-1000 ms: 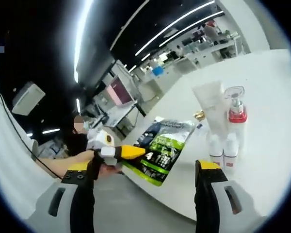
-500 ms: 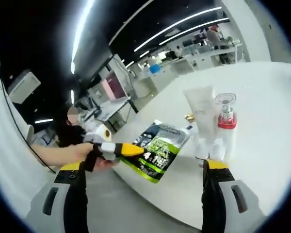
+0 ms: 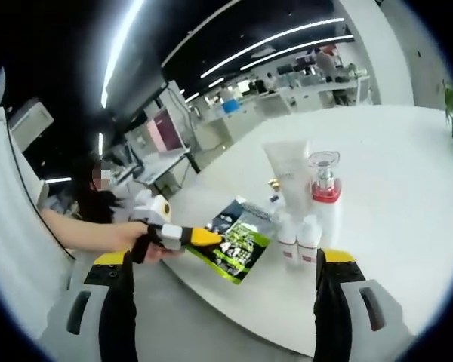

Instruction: Arrange the skincare products in the storage area until every visible bottle or jar stands upright without overlapping.

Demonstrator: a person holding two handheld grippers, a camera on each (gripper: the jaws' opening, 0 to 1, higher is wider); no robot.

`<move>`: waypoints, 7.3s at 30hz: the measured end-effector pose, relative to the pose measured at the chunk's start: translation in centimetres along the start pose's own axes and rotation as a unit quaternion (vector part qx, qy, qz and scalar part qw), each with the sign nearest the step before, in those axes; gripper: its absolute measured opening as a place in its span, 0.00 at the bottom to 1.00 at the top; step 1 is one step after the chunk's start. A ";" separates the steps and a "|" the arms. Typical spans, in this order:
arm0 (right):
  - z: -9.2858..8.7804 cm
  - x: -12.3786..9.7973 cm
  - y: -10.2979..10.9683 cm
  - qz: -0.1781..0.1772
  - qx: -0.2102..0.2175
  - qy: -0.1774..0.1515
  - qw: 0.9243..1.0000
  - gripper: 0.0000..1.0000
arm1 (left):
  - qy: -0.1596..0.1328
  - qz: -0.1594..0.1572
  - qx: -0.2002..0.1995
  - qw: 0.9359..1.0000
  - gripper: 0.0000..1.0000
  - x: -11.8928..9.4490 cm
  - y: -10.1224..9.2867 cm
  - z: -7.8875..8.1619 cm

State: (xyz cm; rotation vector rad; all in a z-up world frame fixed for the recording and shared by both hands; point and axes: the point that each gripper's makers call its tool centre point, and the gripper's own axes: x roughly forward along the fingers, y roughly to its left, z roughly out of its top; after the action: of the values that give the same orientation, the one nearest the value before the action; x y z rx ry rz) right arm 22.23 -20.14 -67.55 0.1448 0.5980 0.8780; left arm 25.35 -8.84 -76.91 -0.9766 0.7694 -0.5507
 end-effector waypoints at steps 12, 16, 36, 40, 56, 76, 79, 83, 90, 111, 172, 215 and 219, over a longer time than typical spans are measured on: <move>-0.3 0.0 -1.0 -0.020 0.001 -0.005 1.000 0.99 | 0.005 0.031 0.011 0.999 0.00 1.0 2.0 -0.4; -0.5 0.0 -1.0 -0.021 -0.006 0.002 1.000 0.99 | 0.008 0.044 0.014 0.999 0.00 1.2 2.7 -0.6; -0.7 0.1 -1.2 -0.022 0.003 0.001 1.000 0.99 | 0.021 0.069 0.038 0.997 0.00 1.7 3.7 -0.9; -0.8 0.2 -1.3 -0.023 0.003 0.003 1.000 0.99 | 0.033 0.083 0.079 0.993 0.02 1.6 3.9 -1.0; -0.8 0.2 -1.2 -0.022 0.008 0.003 1.000 0.99 | 0.041 0.120 0.146 0.981 0.09 1.5 5.7 0.0; -0.9 0.2 -1.2 -0.020 0.014 0.004 1.000 0.99 | 0.055 0.151 0.199 0.967 0.14 0.9 5.8 0.6; -0.9 0.2 -1.2 -0.019 0.014 0.003 1.000 0.99 | 0.056 0.155 0.206 0.965 0.14 0.8 5.7 0.6; -0.9 0.2 -1.2 -0.019 0.013 0.005 1.000 0.99 | 0.055 0.160 0.209 0.963 0.14 0.8 5.9 0.8; -0.9 0.2 -1.2 -0.020 0.013 0.004 1.000 0.99 | 0.055 0.166 0.220 0.960 0.16 0.7 5.8 1.1; -0.3 -0.2 -1.4 -0.036 0.013 -0.008 0.999 0.99 | 0.026 0.159 0.248 0.955 0.26 -0.8 3.5 2.8; 0.7 -0.2 0.3 -0.068 -0.056 -0.038 0.995 1.00 | 0.002 0.095 0.436 0.895 0.90 -13.1 -4.2 3.7; -0.2 -0.1 0.0 -0.064 -0.016 -0.022 0.998 0.95 | 0.034 0.127 0.432 0.892 0.90 -12.2 -1.4 4.5; -0.2 0.1 0.1 -0.059 -0.016 -0.021 0.998 0.96 | 0.042 0.127 0.426 0.895 0.90 -11.6 -1.4 4.7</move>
State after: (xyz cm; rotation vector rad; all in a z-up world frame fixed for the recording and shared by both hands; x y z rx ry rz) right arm 22.10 -20.06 -67.71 0.0979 0.5480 0.7682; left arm 21.71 1.31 -70.37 -0.0348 0.6190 -0.6191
